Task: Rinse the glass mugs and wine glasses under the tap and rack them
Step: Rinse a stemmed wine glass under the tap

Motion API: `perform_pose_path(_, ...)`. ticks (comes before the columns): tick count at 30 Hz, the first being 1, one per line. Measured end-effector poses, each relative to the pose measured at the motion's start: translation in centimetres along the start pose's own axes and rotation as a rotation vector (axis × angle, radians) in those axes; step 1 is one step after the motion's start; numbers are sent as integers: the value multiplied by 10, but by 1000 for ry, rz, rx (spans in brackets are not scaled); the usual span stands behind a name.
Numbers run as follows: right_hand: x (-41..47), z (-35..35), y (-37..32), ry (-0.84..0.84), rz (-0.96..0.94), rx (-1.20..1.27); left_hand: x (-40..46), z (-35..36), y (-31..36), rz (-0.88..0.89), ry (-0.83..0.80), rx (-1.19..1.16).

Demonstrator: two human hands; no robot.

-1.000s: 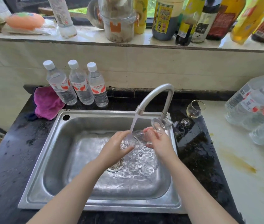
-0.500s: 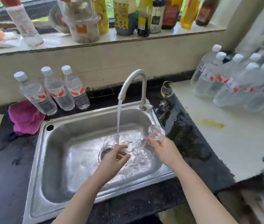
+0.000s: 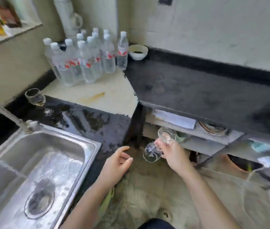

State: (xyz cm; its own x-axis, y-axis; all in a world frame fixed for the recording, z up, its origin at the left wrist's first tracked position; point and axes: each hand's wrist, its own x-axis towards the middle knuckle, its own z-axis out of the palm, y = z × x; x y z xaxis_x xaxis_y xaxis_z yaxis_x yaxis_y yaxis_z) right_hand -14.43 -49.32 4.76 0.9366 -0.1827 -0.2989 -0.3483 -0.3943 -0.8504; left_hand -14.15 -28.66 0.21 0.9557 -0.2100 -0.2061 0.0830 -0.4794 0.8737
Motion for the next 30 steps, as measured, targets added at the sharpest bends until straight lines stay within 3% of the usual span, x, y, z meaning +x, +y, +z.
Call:
perform_pose_path(7,-55,-141,98,329,152,87,29,137,88,174,-308,77)
perform_pose_path(13,-94,-267,175,468,270,66,36,284,159,244,-482,82)
perform_pose_path(22,-106,-413,231,625,355,24,64,441,254,349,-651,117)
perform_pose_path(30,-38,-508,262,683,353,99,148,532,312,388,-679,165)
